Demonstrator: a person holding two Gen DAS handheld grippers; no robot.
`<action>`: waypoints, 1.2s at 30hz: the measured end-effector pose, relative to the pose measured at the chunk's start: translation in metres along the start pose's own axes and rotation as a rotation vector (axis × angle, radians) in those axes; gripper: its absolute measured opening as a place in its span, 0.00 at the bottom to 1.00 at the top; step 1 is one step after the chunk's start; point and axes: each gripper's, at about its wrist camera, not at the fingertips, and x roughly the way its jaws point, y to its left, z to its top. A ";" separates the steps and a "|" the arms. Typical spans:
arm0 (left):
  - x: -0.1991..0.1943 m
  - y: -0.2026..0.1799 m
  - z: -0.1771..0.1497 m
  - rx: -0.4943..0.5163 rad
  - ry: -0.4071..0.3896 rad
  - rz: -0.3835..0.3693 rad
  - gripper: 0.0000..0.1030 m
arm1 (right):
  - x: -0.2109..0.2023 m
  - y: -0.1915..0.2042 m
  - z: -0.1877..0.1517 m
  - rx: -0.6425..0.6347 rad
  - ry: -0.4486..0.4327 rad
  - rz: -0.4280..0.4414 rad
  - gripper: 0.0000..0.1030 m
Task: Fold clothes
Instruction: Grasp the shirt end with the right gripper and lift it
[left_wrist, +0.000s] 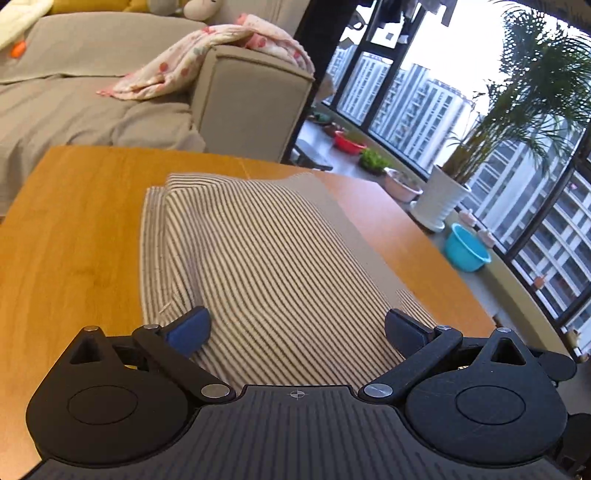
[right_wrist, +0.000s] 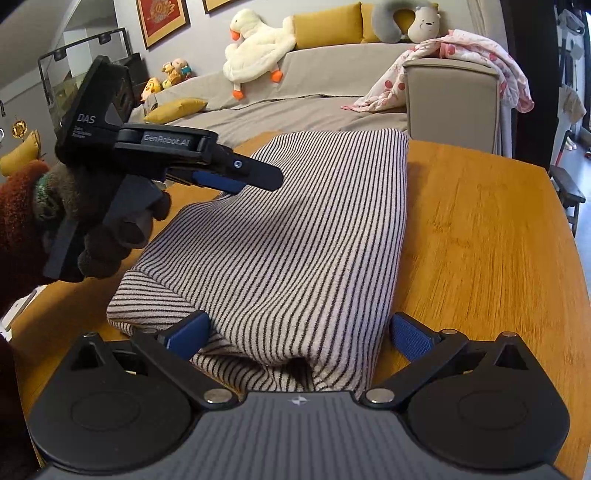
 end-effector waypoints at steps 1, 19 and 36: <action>-0.005 -0.002 -0.002 0.006 -0.003 0.013 1.00 | 0.000 0.000 0.000 0.002 -0.001 -0.003 1.00; -0.057 -0.016 -0.060 0.161 0.053 0.174 1.00 | -0.025 0.073 0.010 -0.581 -0.054 0.065 0.99; -0.104 -0.054 -0.080 0.459 0.074 0.008 1.00 | 0.016 0.029 0.027 -0.108 0.087 0.228 0.66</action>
